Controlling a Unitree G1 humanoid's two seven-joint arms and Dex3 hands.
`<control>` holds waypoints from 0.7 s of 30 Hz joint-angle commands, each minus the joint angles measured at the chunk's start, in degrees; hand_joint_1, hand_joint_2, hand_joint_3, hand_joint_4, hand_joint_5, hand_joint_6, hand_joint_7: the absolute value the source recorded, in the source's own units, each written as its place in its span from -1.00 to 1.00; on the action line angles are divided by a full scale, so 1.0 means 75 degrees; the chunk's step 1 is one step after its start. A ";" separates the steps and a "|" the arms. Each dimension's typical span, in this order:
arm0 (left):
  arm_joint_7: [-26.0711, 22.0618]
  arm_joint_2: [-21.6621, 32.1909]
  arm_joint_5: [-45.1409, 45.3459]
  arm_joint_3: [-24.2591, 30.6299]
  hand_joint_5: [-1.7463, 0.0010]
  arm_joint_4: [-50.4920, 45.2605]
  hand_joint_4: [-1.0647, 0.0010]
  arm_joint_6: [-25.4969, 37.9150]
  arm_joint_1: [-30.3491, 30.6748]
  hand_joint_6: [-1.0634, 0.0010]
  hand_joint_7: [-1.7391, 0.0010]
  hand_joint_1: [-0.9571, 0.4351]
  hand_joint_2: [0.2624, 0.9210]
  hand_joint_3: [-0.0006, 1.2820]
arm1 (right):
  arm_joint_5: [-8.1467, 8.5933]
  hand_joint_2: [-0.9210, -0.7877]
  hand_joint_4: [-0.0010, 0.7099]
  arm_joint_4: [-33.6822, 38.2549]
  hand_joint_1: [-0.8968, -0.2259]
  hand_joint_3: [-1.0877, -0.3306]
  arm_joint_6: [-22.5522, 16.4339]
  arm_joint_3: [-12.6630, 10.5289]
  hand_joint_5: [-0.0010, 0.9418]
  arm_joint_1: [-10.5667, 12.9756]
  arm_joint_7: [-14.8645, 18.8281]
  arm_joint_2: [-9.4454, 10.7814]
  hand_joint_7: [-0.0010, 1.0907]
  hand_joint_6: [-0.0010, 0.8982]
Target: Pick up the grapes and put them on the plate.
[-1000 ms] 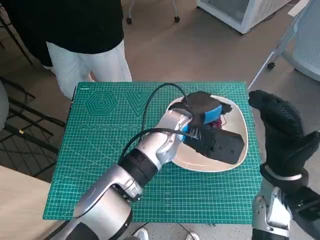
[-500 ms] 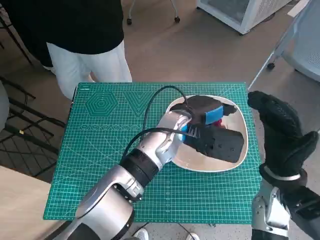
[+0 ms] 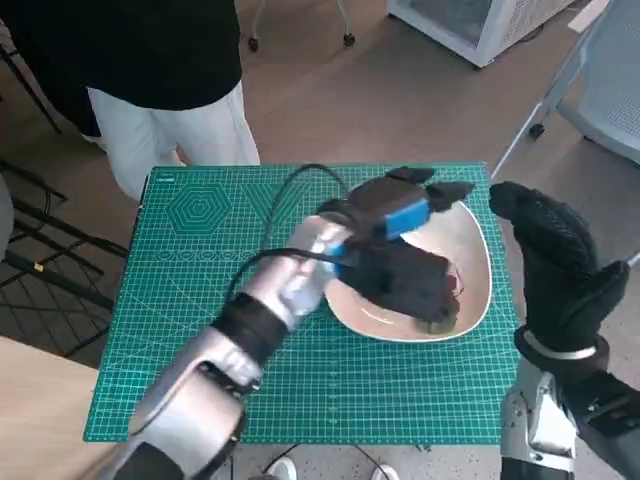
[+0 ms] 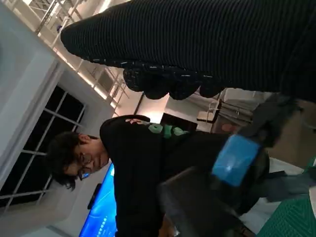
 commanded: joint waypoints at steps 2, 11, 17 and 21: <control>-0.0297 0.0094 -0.1404 0.1139 1.00 0.0042 1.00 -0.0852 0.0473 0.66 0.99 -0.76 1.00 -0.06 | -0.0010 -1.00 -0.14 0.0088 0.12 0.39 0.0111 0.0073 -1.00 0.0051 -0.0069 0.0080 -0.31 -0.77; -0.0440 0.0337 -0.3012 0.2506 0.99 -0.0750 0.97 -0.1767 0.1364 0.63 0.99 -0.78 1.00 -0.04 | 0.0053 -1.00 -0.14 -0.0022 0.13 0.39 0.0258 0.0108 -1.00 0.0043 -0.0047 0.0069 -0.31 -0.77; -0.1874 0.0128 -0.5150 0.3554 0.99 -0.1681 0.95 -0.1999 0.2269 0.65 0.99 -0.74 1.00 -0.04 | 0.0085 -1.00 -0.14 -0.0002 0.13 0.39 0.0304 0.0122 -1.00 0.0012 -0.0010 0.0075 -0.32 -0.77; -0.2558 0.0121 -0.5899 0.3866 0.99 -0.2121 0.96 -0.2149 0.2820 0.66 1.00 -0.72 1.00 -0.03 | 0.0079 -1.00 -0.14 0.0014 0.13 0.39 0.0306 0.0142 -1.00 -0.0010 0.0000 0.0073 -0.32 -0.77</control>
